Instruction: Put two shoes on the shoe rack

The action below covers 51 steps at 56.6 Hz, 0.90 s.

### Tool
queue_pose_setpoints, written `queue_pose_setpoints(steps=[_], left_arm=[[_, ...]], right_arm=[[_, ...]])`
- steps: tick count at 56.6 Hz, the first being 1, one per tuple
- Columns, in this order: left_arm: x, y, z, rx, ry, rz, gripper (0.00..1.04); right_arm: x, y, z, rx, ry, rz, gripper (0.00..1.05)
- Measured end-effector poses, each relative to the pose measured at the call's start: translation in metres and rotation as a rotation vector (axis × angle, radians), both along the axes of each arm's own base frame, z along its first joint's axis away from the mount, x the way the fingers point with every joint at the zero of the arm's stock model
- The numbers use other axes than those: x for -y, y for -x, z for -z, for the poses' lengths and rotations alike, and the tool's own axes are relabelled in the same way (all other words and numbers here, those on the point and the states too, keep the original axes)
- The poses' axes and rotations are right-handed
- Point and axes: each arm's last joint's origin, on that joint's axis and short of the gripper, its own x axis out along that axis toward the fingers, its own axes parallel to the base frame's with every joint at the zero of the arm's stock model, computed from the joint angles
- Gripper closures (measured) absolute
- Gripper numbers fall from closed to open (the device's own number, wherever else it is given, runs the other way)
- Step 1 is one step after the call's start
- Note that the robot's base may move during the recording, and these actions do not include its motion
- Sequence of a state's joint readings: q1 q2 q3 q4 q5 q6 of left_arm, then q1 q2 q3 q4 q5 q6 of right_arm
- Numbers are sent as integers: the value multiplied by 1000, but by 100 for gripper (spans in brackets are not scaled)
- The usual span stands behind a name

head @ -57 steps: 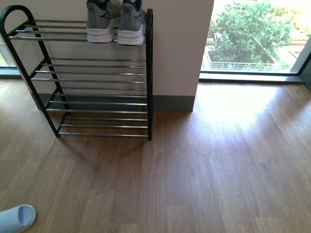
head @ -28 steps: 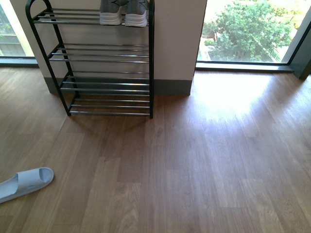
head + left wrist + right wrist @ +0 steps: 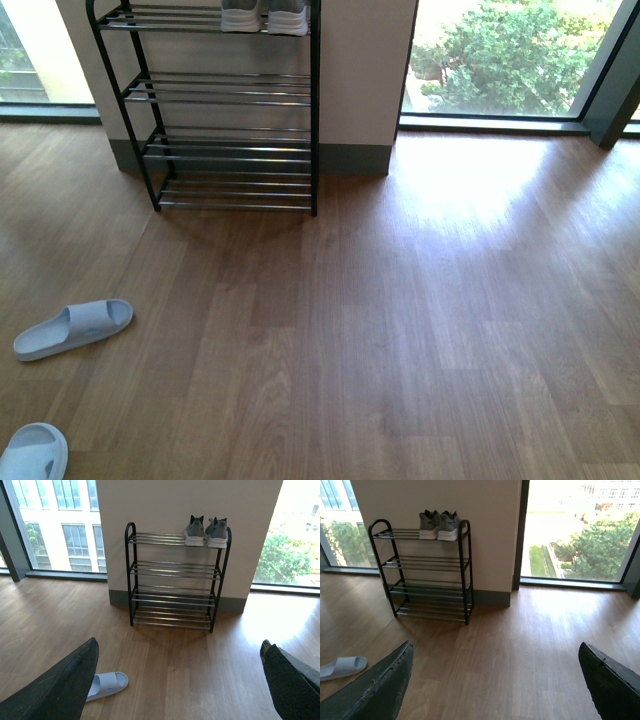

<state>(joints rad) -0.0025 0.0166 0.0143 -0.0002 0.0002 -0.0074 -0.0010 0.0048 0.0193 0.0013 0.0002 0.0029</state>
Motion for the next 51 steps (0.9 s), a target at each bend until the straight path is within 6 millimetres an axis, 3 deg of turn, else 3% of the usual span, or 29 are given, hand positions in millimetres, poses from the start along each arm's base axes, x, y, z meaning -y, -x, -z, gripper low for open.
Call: queue_pose_setpoints(steps=[51], left_arm=[[0,0,0,0,0,0,9]], right_arm=[[0,0,0,0,0,0,9]])
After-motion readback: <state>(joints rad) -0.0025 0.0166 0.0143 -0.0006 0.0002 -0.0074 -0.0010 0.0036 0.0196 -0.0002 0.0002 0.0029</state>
